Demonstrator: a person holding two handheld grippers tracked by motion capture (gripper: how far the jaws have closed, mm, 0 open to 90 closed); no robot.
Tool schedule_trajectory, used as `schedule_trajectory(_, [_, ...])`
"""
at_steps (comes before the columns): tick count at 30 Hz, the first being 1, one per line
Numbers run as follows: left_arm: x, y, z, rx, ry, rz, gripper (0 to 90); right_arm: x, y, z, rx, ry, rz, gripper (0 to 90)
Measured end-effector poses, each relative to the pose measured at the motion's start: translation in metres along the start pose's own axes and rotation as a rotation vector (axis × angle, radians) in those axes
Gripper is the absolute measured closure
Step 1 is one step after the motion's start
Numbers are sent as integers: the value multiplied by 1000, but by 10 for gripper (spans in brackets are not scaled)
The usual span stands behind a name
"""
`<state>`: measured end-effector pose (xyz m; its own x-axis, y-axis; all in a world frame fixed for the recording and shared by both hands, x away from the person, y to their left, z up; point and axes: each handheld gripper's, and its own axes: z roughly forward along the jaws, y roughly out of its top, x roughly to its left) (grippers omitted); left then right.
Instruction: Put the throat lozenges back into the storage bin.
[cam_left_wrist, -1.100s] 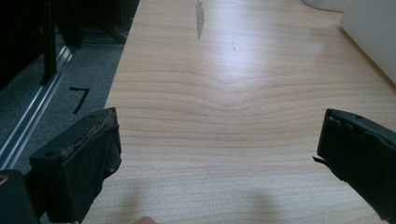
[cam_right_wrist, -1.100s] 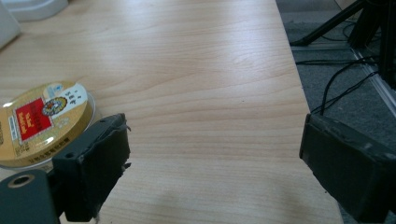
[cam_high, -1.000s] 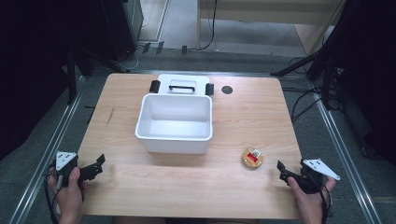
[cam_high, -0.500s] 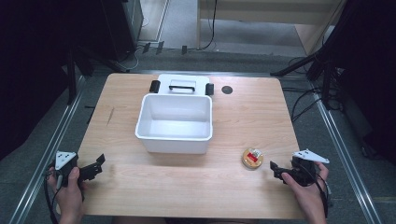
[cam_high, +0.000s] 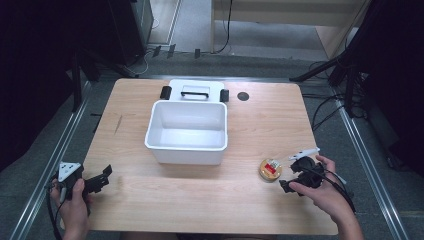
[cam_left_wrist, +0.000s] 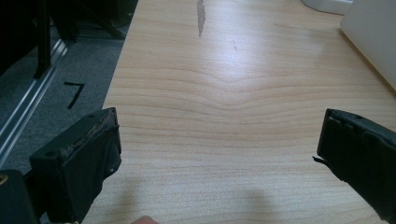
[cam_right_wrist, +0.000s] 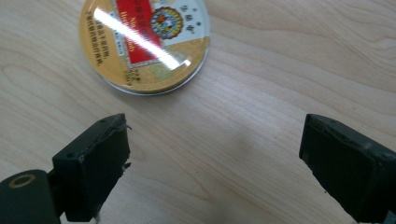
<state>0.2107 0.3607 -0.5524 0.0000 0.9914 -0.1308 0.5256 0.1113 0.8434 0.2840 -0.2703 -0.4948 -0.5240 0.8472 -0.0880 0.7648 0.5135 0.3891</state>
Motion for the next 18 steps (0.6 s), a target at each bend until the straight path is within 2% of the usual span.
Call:
schedule_trajectory(1, [0,0,0,0,-1,-1,0,3,7,0,37,2,-32,89])
schedule_trajectory(3, [1,0,0,3,-1,-5,0,5,13,0,73,9,-52,89])
schedule_trajectory(4, [1,0,0,3,-1,-5,0,5,13,0,73,9,-52,89])
schedule_trajectory(7, [2,0,0,7,-5,-11,0,9,23,1,140,19,-84,89])
schedule_trajectory(8, [2,0,0,7,-5,-11,0,9,23,1,140,19,-84,89])
schedule_trajectory(9, [2,0,0,8,-8,-18,0,12,27,4,179,21,-102,89])
schedule_trajectory(10, [2,0,0,8,-8,-18,0,12,27,4,179,21,-102,89])
schedule_trajectory(11, [2,0,0,7,-8,-22,0,13,31,6,214,26,-118,89])
schedule_trajectory(12, [2,0,0,7,-8,-22,0,13,31,6,214,26,-118,89])
schedule_trajectory(13, [2,0,1,7,-9,-24,0,14,36,9,254,33,-125,88])
schedule_trajectory(14, [2,0,1,7,-9,-24,0,14,36,9,254,33,-125,88])
schedule_trajectory(18, [3,1,1,9,-10,-34,0,15,44,14,320,25,-138,72])
